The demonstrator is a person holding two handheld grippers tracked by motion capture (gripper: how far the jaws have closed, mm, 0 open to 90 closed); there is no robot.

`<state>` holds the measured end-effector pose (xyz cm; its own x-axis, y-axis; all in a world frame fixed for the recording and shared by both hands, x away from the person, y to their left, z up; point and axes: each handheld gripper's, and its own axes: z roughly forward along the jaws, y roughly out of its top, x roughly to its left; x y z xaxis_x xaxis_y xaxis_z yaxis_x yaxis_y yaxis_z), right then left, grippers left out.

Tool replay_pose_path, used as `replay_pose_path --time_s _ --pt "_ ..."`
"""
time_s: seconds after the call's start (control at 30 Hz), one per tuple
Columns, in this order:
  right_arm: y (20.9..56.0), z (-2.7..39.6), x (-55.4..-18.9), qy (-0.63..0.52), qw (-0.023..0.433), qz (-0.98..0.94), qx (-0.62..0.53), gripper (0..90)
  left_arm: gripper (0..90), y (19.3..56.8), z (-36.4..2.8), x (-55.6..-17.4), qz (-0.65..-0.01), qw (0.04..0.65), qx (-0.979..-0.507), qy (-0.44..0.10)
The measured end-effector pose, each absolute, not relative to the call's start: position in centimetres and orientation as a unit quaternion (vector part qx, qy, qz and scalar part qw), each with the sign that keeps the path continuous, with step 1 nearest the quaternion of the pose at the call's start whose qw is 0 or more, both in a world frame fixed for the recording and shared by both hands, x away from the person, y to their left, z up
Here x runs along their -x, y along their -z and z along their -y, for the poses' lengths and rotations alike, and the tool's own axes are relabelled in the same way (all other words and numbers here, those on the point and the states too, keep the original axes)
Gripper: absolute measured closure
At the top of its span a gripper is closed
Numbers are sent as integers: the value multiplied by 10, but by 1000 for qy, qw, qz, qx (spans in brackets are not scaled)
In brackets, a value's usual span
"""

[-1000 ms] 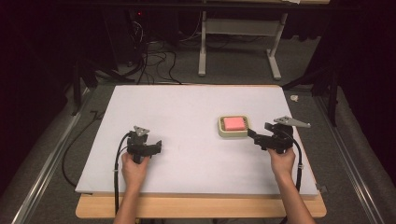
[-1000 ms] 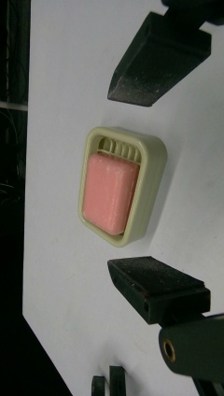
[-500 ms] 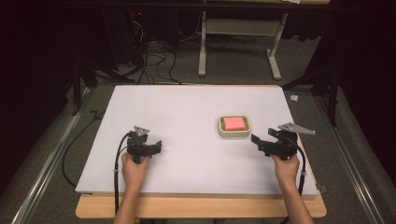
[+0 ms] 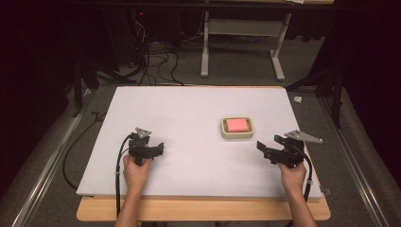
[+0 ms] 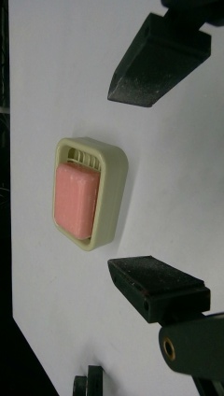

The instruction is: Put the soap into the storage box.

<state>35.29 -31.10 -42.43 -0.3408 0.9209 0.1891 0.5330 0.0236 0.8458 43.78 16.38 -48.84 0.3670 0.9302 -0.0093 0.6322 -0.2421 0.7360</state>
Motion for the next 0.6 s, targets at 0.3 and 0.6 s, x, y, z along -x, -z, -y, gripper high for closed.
replay_pose_path --time_s 0.3,0.6 --pt "433 311 -347 -449 207 -687 -533 172 195 488 -164 -438 -517 335 -756 -223" --pt "441 306 -344 -442 194 -695 -533 174 195 488 -164 -438 -517 335 -756 -223"
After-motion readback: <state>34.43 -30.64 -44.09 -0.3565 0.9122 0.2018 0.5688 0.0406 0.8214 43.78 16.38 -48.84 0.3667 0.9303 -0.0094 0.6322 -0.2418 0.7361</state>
